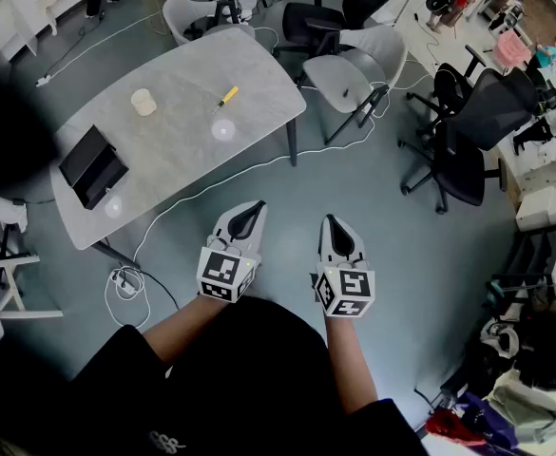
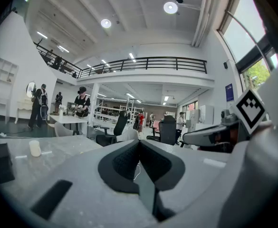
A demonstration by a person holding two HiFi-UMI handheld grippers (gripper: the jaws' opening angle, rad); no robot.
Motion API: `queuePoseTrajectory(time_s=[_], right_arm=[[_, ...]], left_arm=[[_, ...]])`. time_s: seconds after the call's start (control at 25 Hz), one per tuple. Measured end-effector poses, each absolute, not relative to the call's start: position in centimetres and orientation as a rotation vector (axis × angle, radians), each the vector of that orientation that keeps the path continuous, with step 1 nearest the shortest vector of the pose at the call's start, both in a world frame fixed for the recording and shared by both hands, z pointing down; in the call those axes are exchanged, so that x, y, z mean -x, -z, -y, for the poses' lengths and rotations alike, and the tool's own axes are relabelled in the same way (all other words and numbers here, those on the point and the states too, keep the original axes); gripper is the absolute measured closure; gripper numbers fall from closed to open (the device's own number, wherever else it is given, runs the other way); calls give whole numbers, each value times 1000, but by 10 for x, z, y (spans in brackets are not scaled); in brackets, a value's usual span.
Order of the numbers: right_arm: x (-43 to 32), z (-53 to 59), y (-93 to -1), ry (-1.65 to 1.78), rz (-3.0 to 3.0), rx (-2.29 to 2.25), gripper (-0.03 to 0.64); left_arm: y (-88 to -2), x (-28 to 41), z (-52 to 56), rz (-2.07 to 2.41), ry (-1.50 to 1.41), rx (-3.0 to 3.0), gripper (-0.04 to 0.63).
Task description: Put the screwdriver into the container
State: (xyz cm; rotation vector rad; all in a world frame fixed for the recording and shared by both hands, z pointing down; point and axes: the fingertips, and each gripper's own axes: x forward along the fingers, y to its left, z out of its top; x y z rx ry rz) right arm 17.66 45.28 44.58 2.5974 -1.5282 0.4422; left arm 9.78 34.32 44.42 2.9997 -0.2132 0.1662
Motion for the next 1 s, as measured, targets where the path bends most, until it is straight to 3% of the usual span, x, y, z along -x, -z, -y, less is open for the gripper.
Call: queuePoseTrajectory(time_s=[0.28,1.0], right_arm=[[-208,-377,-458,-517,1467,-2624,609],[-245,-176,-434,-334,1466,-2661,609]], left_arm=[[-442,-126,-270,172,-170,-2994,580],[-454,-156,-71,172,-211,-3029,580]])
